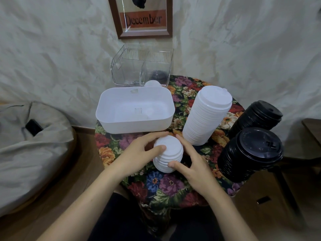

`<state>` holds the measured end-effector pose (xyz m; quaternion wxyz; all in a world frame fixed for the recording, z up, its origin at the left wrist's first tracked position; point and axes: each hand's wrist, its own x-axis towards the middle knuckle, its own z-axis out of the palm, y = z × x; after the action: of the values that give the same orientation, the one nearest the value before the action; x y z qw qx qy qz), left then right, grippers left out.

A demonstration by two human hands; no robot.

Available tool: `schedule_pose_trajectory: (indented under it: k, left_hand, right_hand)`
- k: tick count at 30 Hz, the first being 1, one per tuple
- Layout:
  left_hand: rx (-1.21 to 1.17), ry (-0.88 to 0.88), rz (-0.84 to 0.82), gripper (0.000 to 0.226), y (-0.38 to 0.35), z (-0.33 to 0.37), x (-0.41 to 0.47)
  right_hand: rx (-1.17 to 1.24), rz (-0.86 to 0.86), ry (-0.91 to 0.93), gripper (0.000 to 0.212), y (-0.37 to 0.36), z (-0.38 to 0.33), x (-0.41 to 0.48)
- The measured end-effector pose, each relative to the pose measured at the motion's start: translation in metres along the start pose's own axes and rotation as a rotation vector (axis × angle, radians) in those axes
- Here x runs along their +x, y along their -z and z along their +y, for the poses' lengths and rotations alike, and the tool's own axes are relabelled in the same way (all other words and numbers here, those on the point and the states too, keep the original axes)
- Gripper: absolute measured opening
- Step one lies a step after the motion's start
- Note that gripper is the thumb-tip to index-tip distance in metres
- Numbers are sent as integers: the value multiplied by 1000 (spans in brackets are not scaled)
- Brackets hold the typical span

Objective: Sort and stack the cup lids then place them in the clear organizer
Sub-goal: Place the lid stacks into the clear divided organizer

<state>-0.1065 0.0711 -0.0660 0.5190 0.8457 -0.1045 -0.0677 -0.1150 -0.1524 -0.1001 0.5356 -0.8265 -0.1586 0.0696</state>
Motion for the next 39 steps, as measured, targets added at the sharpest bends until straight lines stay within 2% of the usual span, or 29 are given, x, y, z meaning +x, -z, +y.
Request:
schedule_pose_trajectory:
  k: [17, 31, 36, 39]
  left_hand:
    - [-41, -44, -13, 48, -3, -9, -7]
    - [191, -71, -43, 57, 6, -17, -3]
    - [272, -103, -78, 51, 15, -7, 0]
    - [228, -126, 19, 34, 27, 13, 5]
  right_hand:
    - [-62, 37, -22, 69, -1, 0, -2]
    - [-128, -10, -16, 82, 1, -7, 0]
    - [-93, 2, -27, 78, -1, -7, 4]
    - [-81, 2, -47, 76, -1, -5, 3]
